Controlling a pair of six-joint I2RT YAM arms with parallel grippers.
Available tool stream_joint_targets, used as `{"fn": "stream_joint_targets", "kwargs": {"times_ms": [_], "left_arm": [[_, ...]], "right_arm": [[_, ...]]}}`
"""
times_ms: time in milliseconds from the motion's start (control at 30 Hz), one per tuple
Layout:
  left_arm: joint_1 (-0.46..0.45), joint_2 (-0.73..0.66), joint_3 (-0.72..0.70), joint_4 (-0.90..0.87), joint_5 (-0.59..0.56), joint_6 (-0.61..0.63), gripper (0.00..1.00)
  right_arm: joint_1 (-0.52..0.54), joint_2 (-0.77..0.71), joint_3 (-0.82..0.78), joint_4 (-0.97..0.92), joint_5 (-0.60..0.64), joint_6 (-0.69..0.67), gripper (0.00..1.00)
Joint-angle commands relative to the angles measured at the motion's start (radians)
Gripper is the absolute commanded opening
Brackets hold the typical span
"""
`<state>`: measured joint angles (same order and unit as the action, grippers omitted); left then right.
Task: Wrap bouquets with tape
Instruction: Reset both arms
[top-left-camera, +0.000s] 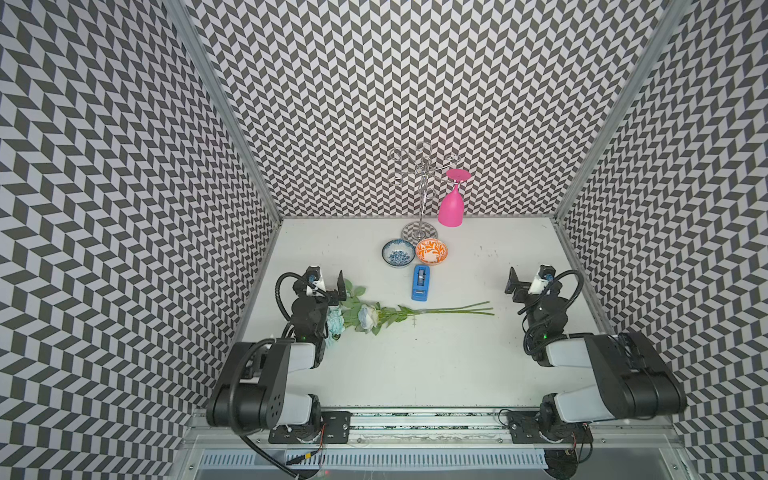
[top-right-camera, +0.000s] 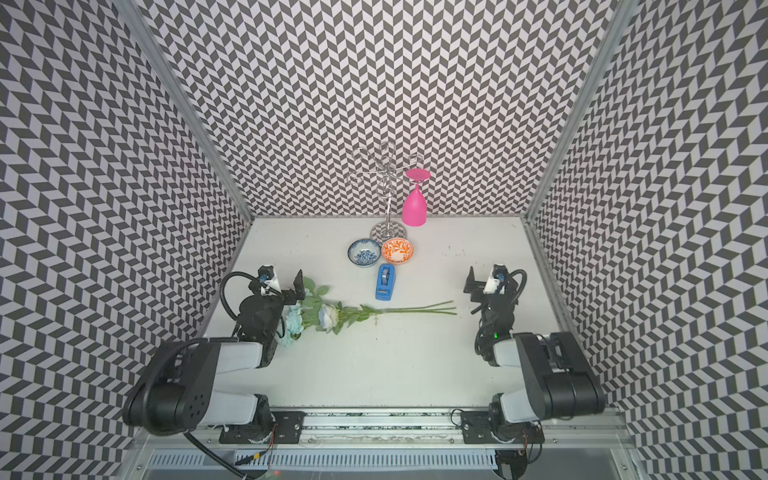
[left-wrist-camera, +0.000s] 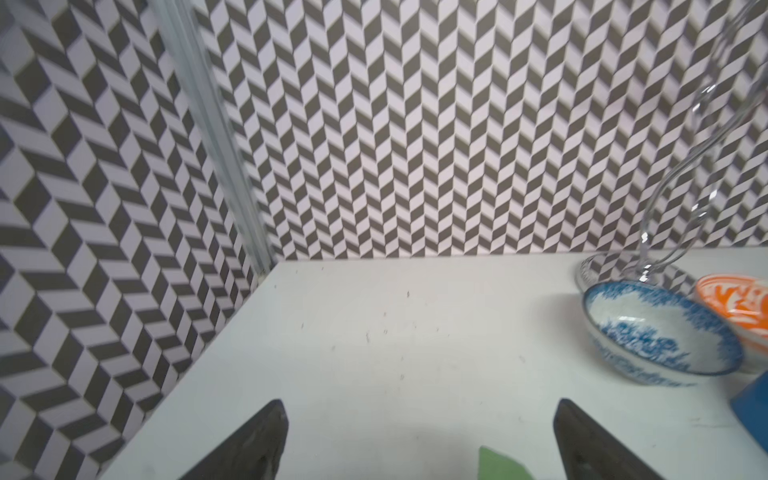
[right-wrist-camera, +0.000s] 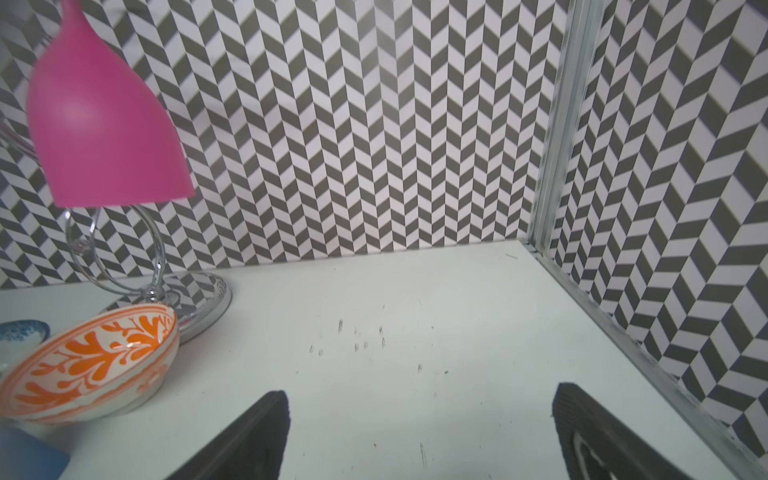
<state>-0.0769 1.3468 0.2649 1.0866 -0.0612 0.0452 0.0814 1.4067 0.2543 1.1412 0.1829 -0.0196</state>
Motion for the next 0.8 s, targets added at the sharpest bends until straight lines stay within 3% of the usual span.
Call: {"fn": "stream_joint_targets", "kwargs": {"times_ms": [0,67,133,167,233,333,433,500,567,767], "left_arm": [[-0.013,-0.015,0.037,-0.090,-0.047,0.019,0.99],[0.013,0.088,-0.011,0.060,-0.067,-0.018,0.99],[0.035,0.238,-0.080,0.361,-0.064,-0.031,1.00],[0.038,0.251,-0.099,0.426,-0.066,-0.029,0.99],[0.046,0.169,-0.038,0.157,-0.044,-0.058,1.00],[0.059,0.218,-0.035,0.238,-0.012,-0.043,0.99],[0.054,0.212,-0.006,0.169,-0.026,-0.044,0.99],[0.048,0.209,-0.035,0.221,-0.041,-0.042,0.99],[0.047,0.213,-0.004,0.163,-0.053,-0.046,0.99],[0.052,0.208,-0.011,0.172,-0.041,-0.048,0.99]], "right_arm": [[0.007,-0.039,0.041,-0.088,-0.038,-0.023,0.99],[0.007,-0.017,0.005,-0.013,-0.011,-0.011,0.99],[0.007,0.050,-0.051,0.121,0.015,0.003,0.99],[0.007,0.096,-0.078,0.206,0.027,0.015,0.99],[0.008,0.189,-0.080,0.350,0.065,0.012,0.99],[-0.002,0.117,0.015,0.061,0.053,0.033,0.99],[-0.005,0.172,-0.055,0.274,0.051,0.026,0.99],[-0.006,0.142,-0.014,0.157,0.053,0.036,0.99],[-0.005,0.126,0.010,0.091,0.050,0.036,0.99],[-0.005,0.168,-0.024,0.250,0.052,0.029,0.99]]}}
